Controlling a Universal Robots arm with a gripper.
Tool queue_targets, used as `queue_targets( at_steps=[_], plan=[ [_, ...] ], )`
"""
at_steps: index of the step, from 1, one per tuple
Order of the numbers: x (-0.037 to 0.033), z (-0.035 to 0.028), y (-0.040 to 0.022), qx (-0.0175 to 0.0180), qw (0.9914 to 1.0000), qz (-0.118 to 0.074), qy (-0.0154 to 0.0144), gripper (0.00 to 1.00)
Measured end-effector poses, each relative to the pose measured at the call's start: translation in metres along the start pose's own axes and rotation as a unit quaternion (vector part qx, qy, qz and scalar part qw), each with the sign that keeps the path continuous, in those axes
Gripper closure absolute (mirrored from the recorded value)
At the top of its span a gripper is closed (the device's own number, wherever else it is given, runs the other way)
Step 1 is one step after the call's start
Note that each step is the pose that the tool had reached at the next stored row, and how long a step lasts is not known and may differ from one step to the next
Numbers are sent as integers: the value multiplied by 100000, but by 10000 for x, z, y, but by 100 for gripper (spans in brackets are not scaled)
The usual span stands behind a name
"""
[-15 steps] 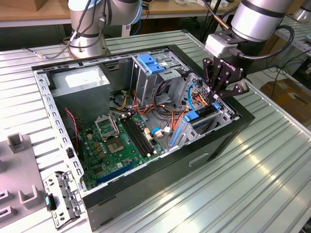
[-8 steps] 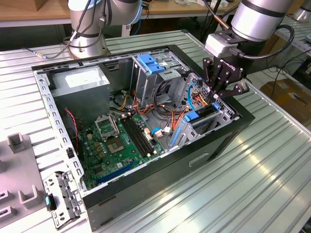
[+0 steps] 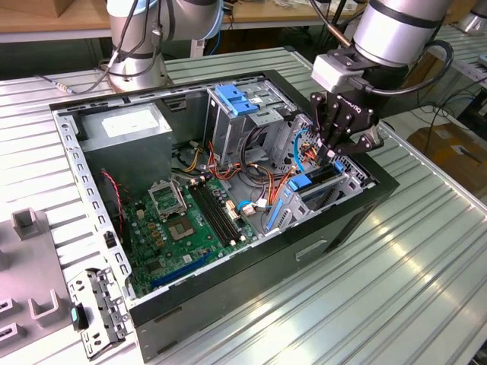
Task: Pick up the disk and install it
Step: 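Insert the second disk wire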
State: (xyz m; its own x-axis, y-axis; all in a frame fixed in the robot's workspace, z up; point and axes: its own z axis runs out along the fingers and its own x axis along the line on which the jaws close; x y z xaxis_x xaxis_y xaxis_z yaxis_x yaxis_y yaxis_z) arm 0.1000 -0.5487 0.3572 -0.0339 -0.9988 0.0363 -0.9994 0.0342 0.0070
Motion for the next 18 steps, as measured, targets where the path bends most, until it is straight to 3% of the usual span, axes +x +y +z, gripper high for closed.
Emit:
queue_targets(
  at_steps=[2, 5, 7, 10, 12, 15, 18],
  plan=[
    [1, -47, 1, 5, 100000, 4, 5, 89],
    [-34, -270, 3, 62, 100000, 7, 4, 89],
    [-59, -333, -1, 65, 100000, 10, -10, 89],
    [-181, -350, -9, 64, 100000, 9, 61, 89],
    [-277, -353, -23, 69, 100000, 0, 277, 89],
    [-351, -355, -58, 10, 99999, 7, 464, 89],
    [-454, -359, -75, -428, 99996, -10, 738, 89]
  ],
)
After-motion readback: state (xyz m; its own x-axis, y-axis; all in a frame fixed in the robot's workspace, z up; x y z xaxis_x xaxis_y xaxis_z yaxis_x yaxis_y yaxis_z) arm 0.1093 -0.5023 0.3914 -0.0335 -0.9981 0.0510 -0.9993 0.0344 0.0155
